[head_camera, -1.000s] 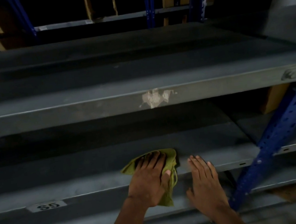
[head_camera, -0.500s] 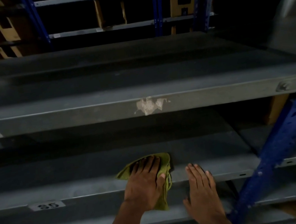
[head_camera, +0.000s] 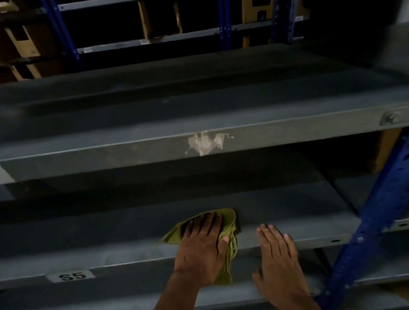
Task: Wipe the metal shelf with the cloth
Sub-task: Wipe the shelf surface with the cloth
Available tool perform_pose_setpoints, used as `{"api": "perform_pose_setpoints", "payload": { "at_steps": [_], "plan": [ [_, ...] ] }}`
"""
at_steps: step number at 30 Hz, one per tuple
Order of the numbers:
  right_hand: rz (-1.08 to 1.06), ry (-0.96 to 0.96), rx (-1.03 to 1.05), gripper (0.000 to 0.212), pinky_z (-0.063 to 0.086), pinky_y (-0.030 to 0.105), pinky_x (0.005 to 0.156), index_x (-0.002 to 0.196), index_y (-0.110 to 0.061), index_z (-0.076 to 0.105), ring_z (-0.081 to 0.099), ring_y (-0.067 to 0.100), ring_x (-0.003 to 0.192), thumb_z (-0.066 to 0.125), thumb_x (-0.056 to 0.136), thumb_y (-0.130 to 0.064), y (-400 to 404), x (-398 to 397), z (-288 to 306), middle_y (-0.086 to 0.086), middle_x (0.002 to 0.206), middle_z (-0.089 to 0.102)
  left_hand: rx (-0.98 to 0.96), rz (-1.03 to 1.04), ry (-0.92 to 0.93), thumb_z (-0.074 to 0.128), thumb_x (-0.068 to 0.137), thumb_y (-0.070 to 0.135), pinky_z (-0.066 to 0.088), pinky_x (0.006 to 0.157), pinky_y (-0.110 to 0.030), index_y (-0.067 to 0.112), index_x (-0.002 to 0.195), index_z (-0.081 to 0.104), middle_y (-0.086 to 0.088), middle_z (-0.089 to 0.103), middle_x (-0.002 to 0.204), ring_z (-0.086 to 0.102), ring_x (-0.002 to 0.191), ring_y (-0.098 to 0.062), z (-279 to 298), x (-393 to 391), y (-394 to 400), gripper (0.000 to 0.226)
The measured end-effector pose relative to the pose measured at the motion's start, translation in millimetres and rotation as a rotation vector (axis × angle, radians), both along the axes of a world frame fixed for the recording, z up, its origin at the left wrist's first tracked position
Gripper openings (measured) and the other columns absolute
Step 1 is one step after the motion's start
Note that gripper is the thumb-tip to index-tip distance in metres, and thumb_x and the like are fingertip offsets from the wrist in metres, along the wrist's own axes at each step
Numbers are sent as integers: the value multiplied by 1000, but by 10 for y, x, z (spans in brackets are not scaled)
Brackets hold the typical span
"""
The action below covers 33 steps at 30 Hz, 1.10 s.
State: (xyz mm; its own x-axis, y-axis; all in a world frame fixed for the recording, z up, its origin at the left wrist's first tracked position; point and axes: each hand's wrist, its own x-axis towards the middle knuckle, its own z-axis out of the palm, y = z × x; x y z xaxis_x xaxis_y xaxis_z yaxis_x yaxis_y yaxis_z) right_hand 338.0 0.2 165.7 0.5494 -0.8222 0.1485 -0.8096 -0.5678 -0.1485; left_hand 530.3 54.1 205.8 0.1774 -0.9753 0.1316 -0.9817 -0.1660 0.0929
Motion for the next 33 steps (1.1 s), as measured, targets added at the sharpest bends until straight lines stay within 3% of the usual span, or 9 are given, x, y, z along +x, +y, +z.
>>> {"api": "perform_pose_setpoints", "payload": {
  "at_steps": [5,9,12,24,33],
  "plan": [
    [-17,27,7,107,13,48,114,147,-8,29,24,22,142,77,58,-41,13,-7,-39,10,153,36,14,7,-9,9,97,53,7,119,-39,25,152,15,1,20,159,15,145,-18,17,-21,-4,63],
    [-8,7,-27,113,17,47,117,142,-5,37,41,28,135,83,48,-46,9,-5,-52,13,146,45,21,8,-19,12,98,50,9,119,-40,24,152,16,1,20,159,16,145,-19,36,-27,-3,61],
    [-3,9,-51,113,26,49,111,141,-4,40,42,29,135,84,48,-49,5,-5,-56,15,145,46,24,6,-32,14,98,49,11,118,-41,24,152,17,1,21,159,17,144,-20,41,-31,-1,60],
    [12,-31,-52,110,8,46,117,147,-7,21,27,28,142,79,60,-41,16,-2,-68,14,153,33,24,-6,-20,17,99,49,13,117,-42,23,152,20,0,23,158,18,144,-21,62,-14,6,59],
    [19,-22,-59,104,13,48,118,150,-6,18,19,27,145,72,68,-40,28,-21,-50,13,156,26,24,5,-19,19,98,49,15,117,-42,24,151,22,0,24,158,19,144,-20,56,-22,10,59]
  ]
}}
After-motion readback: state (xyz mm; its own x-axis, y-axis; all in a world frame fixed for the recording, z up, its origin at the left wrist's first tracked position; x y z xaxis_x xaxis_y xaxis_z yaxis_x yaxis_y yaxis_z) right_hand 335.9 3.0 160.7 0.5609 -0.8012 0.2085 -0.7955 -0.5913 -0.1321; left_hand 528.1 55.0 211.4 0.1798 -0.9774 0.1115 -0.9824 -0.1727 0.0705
